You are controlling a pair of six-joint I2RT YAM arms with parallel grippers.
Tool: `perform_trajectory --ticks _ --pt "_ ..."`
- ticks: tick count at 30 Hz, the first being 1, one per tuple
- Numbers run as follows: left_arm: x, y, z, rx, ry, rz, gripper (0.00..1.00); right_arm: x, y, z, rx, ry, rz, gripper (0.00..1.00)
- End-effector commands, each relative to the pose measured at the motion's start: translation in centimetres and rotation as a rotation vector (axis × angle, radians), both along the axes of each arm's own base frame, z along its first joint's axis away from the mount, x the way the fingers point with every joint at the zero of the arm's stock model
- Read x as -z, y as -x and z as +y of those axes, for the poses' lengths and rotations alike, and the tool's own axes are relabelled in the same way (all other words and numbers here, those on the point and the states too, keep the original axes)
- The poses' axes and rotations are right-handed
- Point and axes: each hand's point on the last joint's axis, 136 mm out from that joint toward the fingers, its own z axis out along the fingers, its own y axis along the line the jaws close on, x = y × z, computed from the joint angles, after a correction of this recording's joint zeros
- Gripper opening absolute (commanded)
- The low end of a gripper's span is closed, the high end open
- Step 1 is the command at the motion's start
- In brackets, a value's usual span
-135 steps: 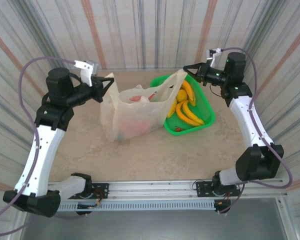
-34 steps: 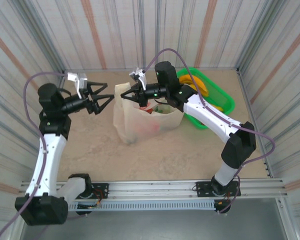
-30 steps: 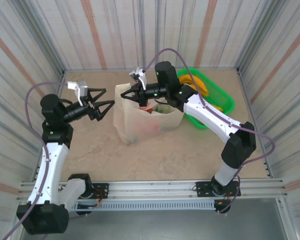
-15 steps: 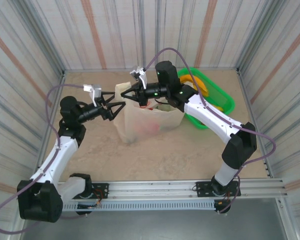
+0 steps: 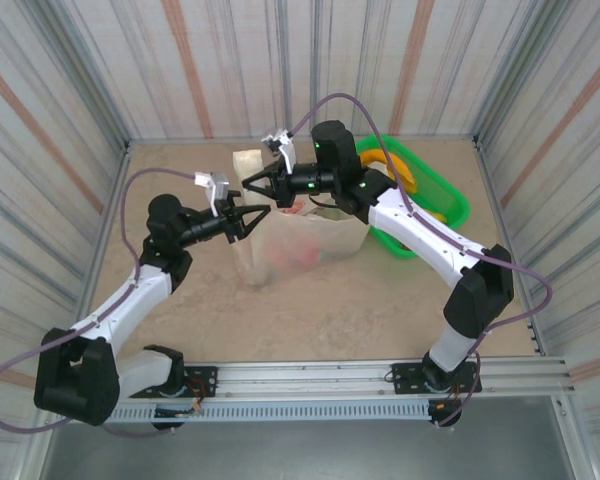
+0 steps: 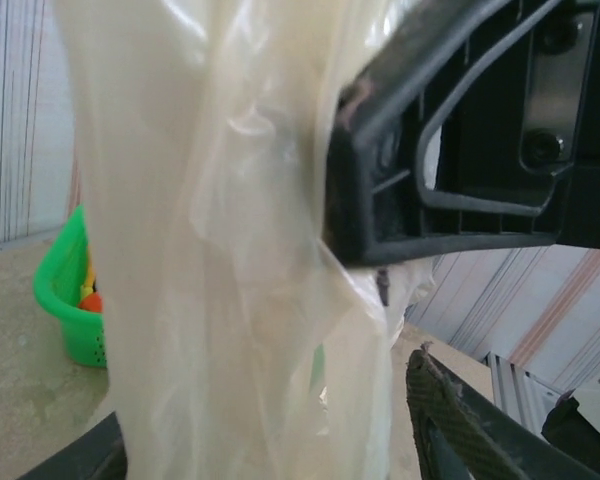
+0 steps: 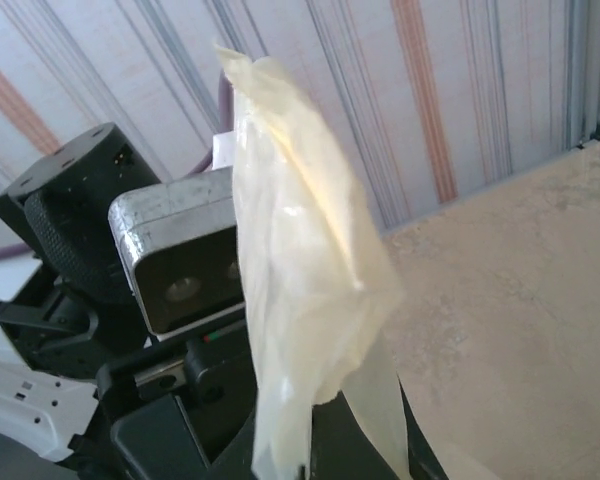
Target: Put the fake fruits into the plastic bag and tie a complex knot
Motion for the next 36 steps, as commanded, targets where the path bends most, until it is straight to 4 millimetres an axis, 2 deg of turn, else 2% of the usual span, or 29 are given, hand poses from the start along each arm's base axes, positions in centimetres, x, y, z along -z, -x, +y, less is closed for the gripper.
perform_trajectory --ticks 1,10,12,16,20,22,26,29,32,34,36 --pt "-0.4 -0.1 -0.2 -0.001 0.013 -0.043 0.48 -4.0 0.4 -0.8 0.032 -0.067 -0.049 0.00" --pt "0.7 0.0 -0.5 0.017 0.021 -0.019 0.15 -5.6 0.1 -2.2 0.033 -0.100 -0.069 0.00" --pt "0.6 0.2 -0.5 0.024 0.022 -0.024 0.10 -5.7 0.2 -3.1 0.008 -0.103 -0.064 0.11" --pt "0.0 0.7 -0.7 0.057 0.019 -0.042 0.05 -5.1 0.0 -5.5 -0.029 -0.098 -0.058 0.41" --pt "-0.5 1.4 -1.1 0.100 0.014 -0.061 0.05 -4.5 -0.7 -6.3 -0.048 -0.091 -0.055 0.66" --pt "-0.5 1.5 -1.2 0.112 0.008 -0.068 0.05 -4.6 -0.8 -6.0 -0.070 -0.096 -0.056 0.75" --pt "-0.7 1.8 -1.4 0.131 0.002 -0.078 0.05 -4.8 -1.1 -4.7 -0.098 -0.108 -0.031 0.83" --pt "-0.7 1.9 -1.5 0.137 -0.002 -0.083 0.05 -4.6 -1.5 -3.6 -0.101 -0.107 -0.019 0.83" --pt "-0.8 2.0 -1.6 0.146 -0.004 -0.088 0.05 -4.6 -1.5 -2.5 -0.119 -0.115 -0.007 0.80" --pt "-0.8 2.0 -1.6 0.153 -0.005 -0.089 0.05 -4.6 -1.6 -1.9 -0.126 -0.112 -0.003 0.74" --pt "-0.7 2.0 -1.6 0.153 -0.006 -0.086 0.05 -4.6 -1.9 -1.5 -0.124 -0.112 0.005 0.60"
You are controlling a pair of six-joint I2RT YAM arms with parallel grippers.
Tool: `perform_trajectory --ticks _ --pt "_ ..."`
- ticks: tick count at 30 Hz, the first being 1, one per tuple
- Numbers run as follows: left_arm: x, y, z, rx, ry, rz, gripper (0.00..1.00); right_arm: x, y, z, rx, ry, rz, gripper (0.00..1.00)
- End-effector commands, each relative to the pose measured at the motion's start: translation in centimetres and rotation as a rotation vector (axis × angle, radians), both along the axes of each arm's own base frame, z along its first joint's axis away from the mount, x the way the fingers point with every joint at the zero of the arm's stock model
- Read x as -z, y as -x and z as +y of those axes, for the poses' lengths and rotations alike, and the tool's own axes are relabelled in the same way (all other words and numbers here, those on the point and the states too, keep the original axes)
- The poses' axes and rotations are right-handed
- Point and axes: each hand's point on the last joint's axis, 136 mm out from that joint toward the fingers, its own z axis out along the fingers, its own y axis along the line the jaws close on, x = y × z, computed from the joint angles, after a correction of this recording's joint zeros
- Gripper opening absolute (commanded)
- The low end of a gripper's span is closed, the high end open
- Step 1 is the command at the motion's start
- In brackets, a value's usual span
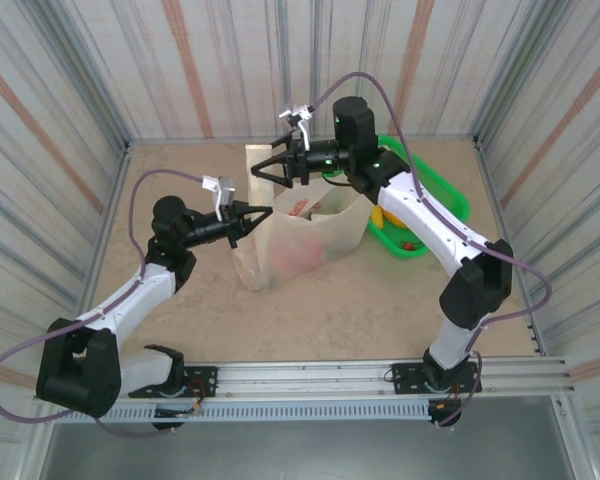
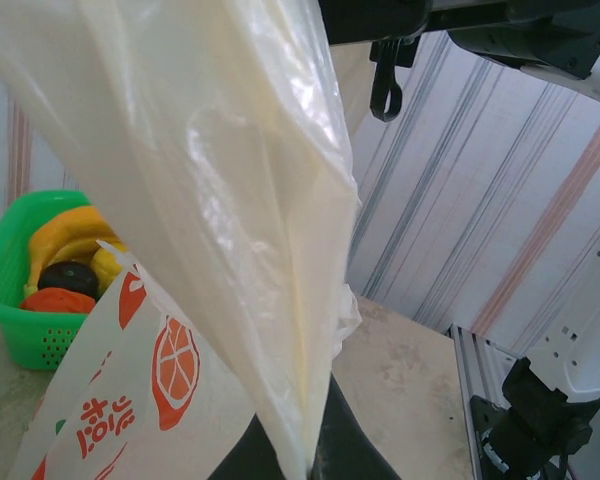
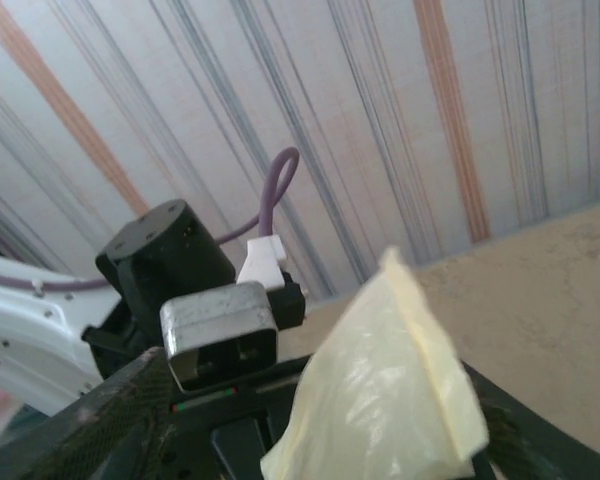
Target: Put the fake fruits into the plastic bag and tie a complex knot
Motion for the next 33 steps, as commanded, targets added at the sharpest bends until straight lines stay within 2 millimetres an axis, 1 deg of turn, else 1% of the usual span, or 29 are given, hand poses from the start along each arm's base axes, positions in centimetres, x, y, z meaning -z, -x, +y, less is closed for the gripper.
perform_trajectory --ticks 1,6,7,8,9,13,15,18,21,22,23,24,27,28,30,33 --pt "-1.4 0.5 -0.4 0.038 0.000 -0.067 0.05 -1.3 0.0 0.8 -0.021 -0.023 -0.002 0.52" --pt "-0.7 0.4 -0.4 0.030 -0.009 -0.052 0.05 -3.0 -0.3 0.8 -0.007 -0.040 -0.022 0.05" --pt "-0.5 0.4 -0.4 0.028 -0.011 -0.049 0.06 -3.1 -0.3 0.6 0.001 -0.039 -0.024 0.00" --pt "-0.2 0.4 -0.3 0.027 -0.013 -0.045 0.07 -3.3 -0.4 0.5 0.007 -0.040 -0.026 0.00" --pt "0.1 0.4 -0.3 0.021 -0.015 -0.038 0.08 -4.9 -0.3 0.2 0.016 -0.062 -0.060 0.00" --pt "1.3 0.3 -0.1 0.010 -0.023 -0.017 0.10 -6.1 -0.1 -0.3 0.036 -0.080 -0.087 0.00" --pt "1.6 0.3 -0.1 0.008 -0.024 -0.009 0.12 -6.1 0.0 -0.4 0.038 -0.078 -0.086 0.00" --pt "1.4 0.2 0.0 0.007 -0.018 -0.006 0.19 -5.6 0.1 -0.2 0.032 -0.071 -0.077 0.00" --pt "0.3 0.0 0.5 -0.002 0.005 -0.012 0.27 -5.6 0.2 -0.1 0.030 -0.071 -0.077 0.00" --pt "0.0 -0.1 0.8 -0.007 0.008 -0.013 0.33 -5.7 0.3 -0.2 0.029 -0.074 -0.081 0.00" --pt "-0.4 -0.3 1.1 -0.018 0.011 -0.017 0.42 -4.4 0.2 0.0 0.028 -0.055 -0.056 0.00" --pt "-1.0 -0.4 1.6 -0.032 0.014 -0.022 0.49 -4.3 0.3 0.0 0.025 -0.054 -0.054 0.00" --pt "-2.6 -1.3 3.1 -0.099 0.013 -0.034 0.65 -4.2 0.6 0.0 0.019 -0.053 -0.054 0.00" --pt "-3.1 -1.6 3.5 -0.123 0.011 -0.037 0.67 -4.2 0.8 0.0 0.017 -0.053 -0.054 0.00" --pt "-4.5 -2.3 4.5 -0.171 0.016 -0.054 0.75 -4.1 0.9 0.0 0.015 -0.051 -0.055 0.00" --pt "-6.9 -2.3 4.5 -0.164 0.028 -0.103 0.79 -4.0 1.1 0.1 0.014 -0.048 -0.055 0.00"
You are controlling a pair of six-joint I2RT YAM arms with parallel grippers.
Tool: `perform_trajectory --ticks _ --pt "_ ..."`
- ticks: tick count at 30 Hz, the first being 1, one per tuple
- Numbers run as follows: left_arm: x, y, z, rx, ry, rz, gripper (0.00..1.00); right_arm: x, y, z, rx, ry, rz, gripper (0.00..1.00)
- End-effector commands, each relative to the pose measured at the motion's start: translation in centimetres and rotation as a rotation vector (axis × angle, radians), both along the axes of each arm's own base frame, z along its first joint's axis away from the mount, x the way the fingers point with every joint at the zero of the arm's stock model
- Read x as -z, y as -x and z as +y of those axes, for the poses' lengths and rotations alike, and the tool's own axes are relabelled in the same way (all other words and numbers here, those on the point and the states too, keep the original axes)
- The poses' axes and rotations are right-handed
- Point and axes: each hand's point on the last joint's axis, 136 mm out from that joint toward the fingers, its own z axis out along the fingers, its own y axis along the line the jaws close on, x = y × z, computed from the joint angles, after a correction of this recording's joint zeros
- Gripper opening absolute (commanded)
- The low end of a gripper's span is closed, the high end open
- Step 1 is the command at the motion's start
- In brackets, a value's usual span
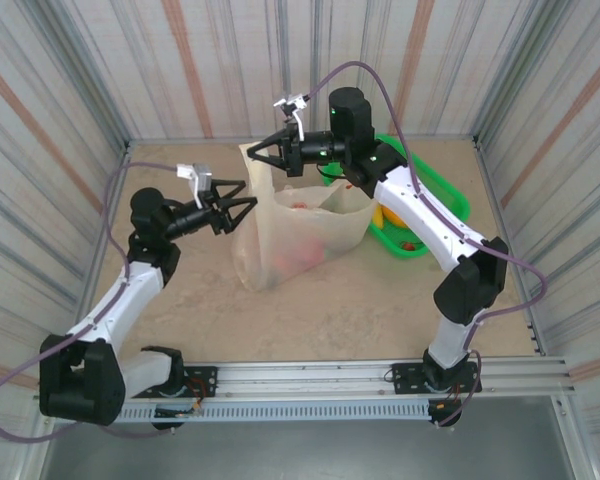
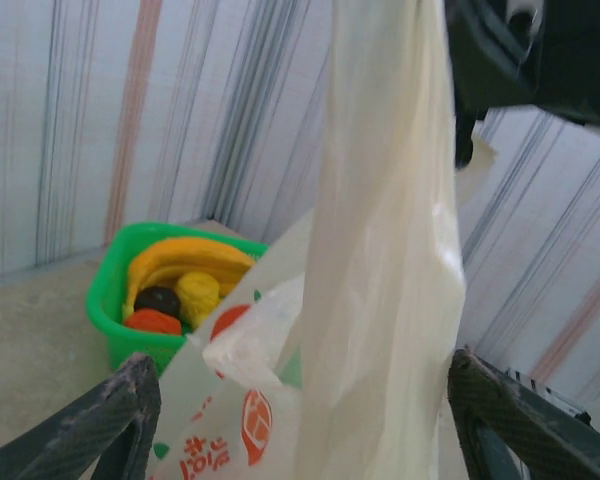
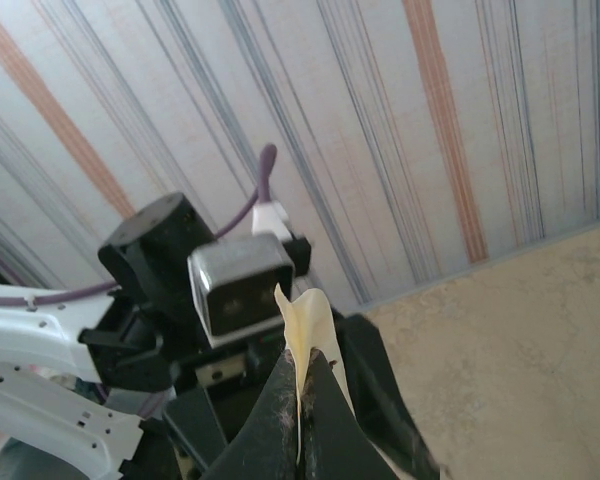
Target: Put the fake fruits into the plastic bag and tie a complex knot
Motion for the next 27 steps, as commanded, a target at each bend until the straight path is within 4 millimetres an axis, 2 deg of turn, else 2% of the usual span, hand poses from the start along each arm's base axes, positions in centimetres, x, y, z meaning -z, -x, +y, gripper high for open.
perform_trajectory --ticks 1,4,8,10,13,19,27 --pt "-3.9 0.4 0.0 0.004 0.010 -0.089 0.79 -1.8 1.4 -0.4 -0.004 -0.028 -0.049 0.00" --pt "-5.3 0.4 -1.0 0.033 0.013 -0.119 0.80 -1.8 1.6 -0.2 -0.007 -0.028 -0.052 0.00" --pt "-5.6 0.2 -2.8 0.079 0.008 -0.127 0.76 -1.9 1.7 0.0 -0.006 -0.030 -0.056 0.00" --pt "-5.3 0.2 -3.6 0.102 0.003 -0.121 0.69 -2.0 1.7 0.0 -0.001 -0.032 -0.059 0.00" --pt "-4.7 0.2 -4.0 0.114 0.005 -0.113 0.51 -2.2 1.6 -0.1 0.009 -0.034 -0.061 0.00" --pt "-2.9 0.6 -4.4 0.129 0.004 -0.091 0.28 -3.2 1.3 -0.3 0.041 -0.055 -0.079 0.00" --pt "1.4 1.0 -5.6 0.175 -0.019 -0.015 0.20 -4.5 0.3 -1.0 0.108 -0.075 -0.100 0.00"
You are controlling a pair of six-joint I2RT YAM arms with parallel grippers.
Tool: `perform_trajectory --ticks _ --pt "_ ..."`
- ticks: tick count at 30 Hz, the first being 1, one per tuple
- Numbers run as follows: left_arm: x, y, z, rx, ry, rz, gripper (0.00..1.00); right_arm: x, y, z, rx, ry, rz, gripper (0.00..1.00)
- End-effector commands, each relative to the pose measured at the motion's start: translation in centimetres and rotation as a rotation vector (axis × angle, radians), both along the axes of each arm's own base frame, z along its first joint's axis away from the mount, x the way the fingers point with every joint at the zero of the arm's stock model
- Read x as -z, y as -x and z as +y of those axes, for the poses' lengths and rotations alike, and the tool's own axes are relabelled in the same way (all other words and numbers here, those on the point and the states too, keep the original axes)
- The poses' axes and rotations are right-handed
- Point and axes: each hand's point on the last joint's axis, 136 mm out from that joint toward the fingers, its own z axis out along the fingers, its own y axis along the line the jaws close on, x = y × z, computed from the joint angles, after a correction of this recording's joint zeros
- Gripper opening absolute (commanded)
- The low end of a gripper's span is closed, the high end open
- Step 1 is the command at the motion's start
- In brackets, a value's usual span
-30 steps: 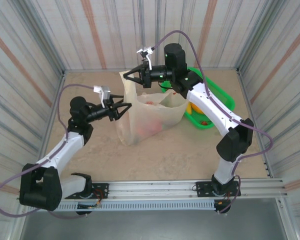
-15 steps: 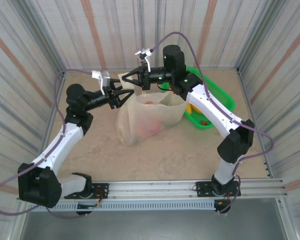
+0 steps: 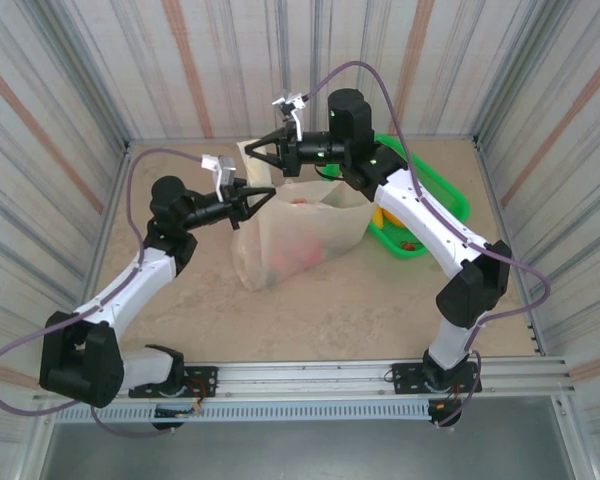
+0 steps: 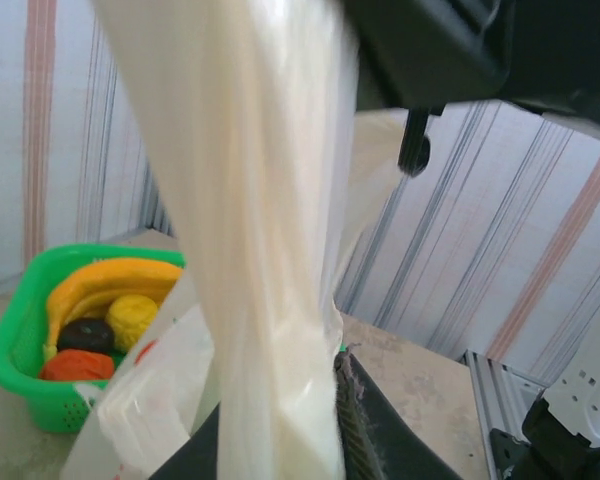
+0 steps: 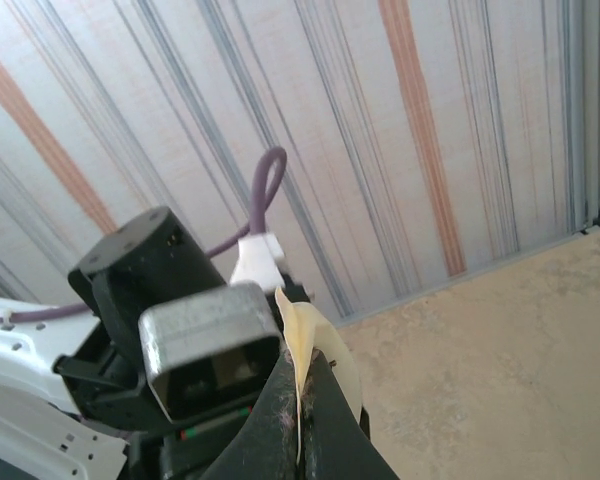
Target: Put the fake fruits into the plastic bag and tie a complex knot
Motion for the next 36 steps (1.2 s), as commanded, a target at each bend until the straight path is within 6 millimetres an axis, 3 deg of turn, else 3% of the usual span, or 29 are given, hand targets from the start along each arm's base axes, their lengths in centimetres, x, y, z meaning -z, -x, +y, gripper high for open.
perform_trajectory --ticks 1,9,13,16,20,23,27,29,32,36 --pt "2.0 0.4 -0.5 0.031 -0.011 0.015 0.19 -3.7 0.3 -1.2 0.048 -0.064 -0.073 0.00" --pt "4.1 0.4 -0.6 0.029 -0.019 0.041 0.09 -5.1 -0.7 -2.8 0.101 -0.078 -0.084 0.00" --pt "3.5 0.6 -0.4 0.035 -0.015 0.021 0.03 -6.0 -0.7 -4.9 0.118 -0.042 -0.092 0.21" --pt "3.2 0.7 -0.3 0.037 -0.019 0.011 0.00 -6.0 -0.4 -8.0 0.161 0.024 -0.112 0.38" --pt "2.7 0.7 0.4 0.029 -0.018 -0.002 0.00 -5.0 -0.2 -13.6 0.260 0.108 -0.090 0.63" --pt "2.6 0.4 0.9 0.015 -0.021 -0.003 0.00 -3.1 0.1 -18.7 0.346 0.137 -0.025 0.77" --pt "2.5 0.1 1.5 -0.001 -0.020 0.000 0.00 -0.8 2.4 -24.2 0.405 0.105 0.031 0.97" --pt "2.5 0.1 1.5 0.000 -0.020 0.000 0.00 0.2 3.4 -26.0 0.412 0.059 0.036 0.99" --pt "2.3 0.0 1.6 0.004 -0.021 0.001 0.00 1.3 3.4 -28.1 0.412 -0.022 0.071 0.99" --pt "2.2 0.1 1.6 0.012 -0.022 0.002 0.00 2.6 2.5 -28.1 0.332 -0.038 0.123 1.00"
